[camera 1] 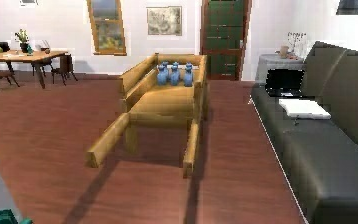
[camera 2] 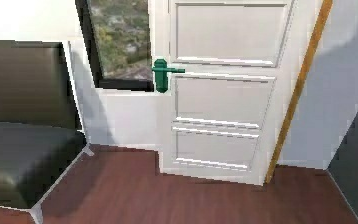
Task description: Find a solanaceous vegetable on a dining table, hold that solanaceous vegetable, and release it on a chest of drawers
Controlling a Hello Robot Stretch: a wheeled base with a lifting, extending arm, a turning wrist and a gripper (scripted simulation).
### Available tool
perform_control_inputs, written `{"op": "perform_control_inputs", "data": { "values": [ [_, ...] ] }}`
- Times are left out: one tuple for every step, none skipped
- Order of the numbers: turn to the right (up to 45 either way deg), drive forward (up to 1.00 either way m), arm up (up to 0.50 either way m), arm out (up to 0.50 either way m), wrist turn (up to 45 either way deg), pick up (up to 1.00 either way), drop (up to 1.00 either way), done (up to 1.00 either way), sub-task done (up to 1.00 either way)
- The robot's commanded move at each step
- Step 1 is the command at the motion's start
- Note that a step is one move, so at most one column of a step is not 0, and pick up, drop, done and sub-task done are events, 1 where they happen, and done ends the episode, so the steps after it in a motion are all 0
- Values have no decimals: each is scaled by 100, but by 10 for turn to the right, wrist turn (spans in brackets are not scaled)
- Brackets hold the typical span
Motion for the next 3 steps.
{"op": "perform_control_inputs", "data": {
  "values": [
    [180, 0, 0, 0, 0, 0, 0, 0, 0],
    [0, 75, 0, 0, 0, 0, 0, 0, 0],
    [-450, 0, 0, 0, 0, 0, 0, 0, 0]
  ]
}}
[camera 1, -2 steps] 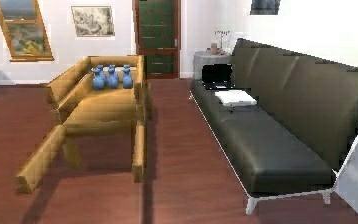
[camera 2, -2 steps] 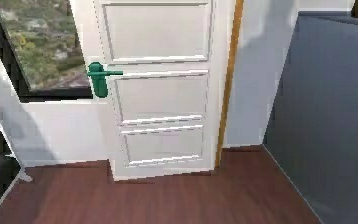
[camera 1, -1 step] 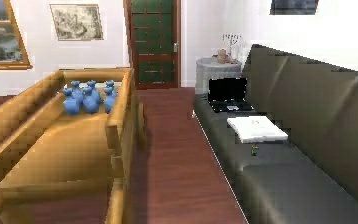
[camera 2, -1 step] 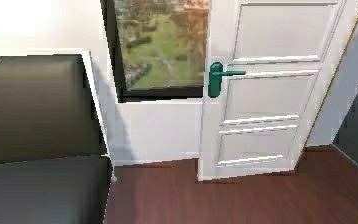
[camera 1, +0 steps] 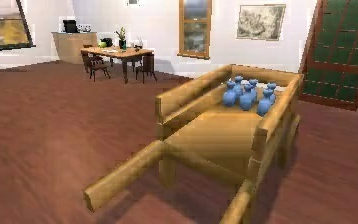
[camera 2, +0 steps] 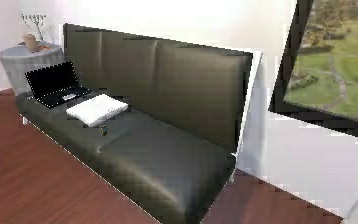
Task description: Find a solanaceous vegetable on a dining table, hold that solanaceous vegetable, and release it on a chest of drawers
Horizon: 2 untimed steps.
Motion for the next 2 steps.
{"op": "perform_control_inputs", "data": {
  "values": [
    [-450, 0, 0, 0, 0, 0, 0, 0, 0],
    [-30, 0, 0, 0, 0, 0, 0, 0, 0]
  ]
}}
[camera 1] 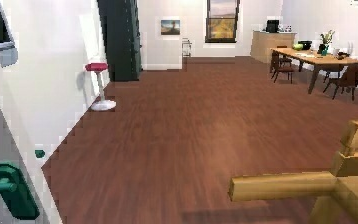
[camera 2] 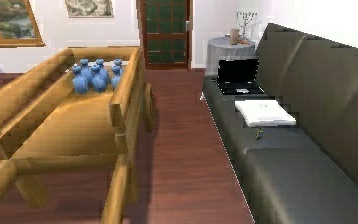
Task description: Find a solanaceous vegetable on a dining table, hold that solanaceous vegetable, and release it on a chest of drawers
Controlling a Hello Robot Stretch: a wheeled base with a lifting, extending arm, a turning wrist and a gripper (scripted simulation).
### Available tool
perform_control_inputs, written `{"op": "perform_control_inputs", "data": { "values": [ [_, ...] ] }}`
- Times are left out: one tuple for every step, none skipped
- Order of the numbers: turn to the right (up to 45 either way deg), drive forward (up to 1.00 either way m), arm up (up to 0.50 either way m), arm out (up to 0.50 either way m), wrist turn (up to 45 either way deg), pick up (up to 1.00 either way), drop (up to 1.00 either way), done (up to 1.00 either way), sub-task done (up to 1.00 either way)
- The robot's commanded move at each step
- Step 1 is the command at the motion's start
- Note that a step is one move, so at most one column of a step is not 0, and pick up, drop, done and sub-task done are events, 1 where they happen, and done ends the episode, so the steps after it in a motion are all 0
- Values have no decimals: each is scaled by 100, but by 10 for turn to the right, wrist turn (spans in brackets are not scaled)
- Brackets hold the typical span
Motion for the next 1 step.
{"op": "perform_control_inputs", "data": {
  "values": [
    [0, 40, 0, 0, 0, 0, 0, 0, 0]
  ]
}}
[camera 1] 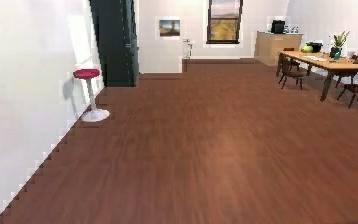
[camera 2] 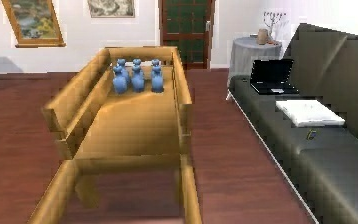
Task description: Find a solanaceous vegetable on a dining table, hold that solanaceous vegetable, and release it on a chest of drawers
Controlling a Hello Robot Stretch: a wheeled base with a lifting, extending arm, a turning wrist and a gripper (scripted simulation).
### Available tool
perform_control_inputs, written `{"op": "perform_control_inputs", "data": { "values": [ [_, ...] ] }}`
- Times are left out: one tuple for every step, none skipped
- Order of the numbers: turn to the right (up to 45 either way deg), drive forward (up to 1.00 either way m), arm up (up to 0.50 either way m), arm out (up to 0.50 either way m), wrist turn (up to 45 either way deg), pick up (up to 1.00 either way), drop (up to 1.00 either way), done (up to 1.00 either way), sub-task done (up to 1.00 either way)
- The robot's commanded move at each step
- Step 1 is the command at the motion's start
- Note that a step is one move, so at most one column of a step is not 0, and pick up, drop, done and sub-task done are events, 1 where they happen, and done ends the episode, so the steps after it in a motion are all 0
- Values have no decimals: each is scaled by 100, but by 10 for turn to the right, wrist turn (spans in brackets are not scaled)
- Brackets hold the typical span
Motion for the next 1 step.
{"op": "perform_control_inputs", "data": {
  "values": [
    [-30, 0, 0, 0, 0, 0, 0, 0, 0]
  ]
}}
